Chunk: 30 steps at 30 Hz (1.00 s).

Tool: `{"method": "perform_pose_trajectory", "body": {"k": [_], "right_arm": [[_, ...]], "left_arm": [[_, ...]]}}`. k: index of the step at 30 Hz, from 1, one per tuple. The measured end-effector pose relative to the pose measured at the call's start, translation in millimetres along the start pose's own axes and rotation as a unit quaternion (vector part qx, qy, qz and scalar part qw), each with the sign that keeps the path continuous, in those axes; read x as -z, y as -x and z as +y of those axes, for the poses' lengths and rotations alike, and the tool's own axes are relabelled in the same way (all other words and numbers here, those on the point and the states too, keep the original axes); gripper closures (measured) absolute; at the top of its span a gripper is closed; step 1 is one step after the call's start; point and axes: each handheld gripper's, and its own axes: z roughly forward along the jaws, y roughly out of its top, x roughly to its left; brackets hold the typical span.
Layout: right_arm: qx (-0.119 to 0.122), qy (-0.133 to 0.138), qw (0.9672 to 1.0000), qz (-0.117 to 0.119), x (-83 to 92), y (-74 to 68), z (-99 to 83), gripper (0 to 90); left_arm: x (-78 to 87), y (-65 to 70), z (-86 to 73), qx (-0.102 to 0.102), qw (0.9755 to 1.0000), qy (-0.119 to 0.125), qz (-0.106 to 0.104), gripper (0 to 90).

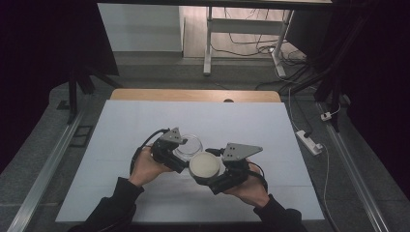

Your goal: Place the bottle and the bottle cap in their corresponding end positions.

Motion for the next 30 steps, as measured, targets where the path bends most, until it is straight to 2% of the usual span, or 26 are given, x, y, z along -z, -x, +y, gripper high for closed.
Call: {"method": "perform_pose_trajectory", "body": {"k": [12, 19, 30], "right_arm": [[-0.003, -0.007, 0.9999, -0.007, 2.6, -4.9, -11.5, 7.5], [-0.01, -0.013, 0.9998, -0.014, 5.9, -5.7, -21.9, 7.5], [-0.012, -0.028, 0.9993, -0.019, 2.7, -8.7, -36.8, 7.6]], "left_arm": [[-0.9, -11.9, 7.4, 0.006, 0.9997, 0.015, 0.017, 7.5], [-6.8, -18.4, 12.7, 0.011, 0.9994, 0.025, 0.021, 7.5], [-18.4, -27.9, 15.6, 0.013, 0.9991, 0.024, 0.032, 7.5]]}}
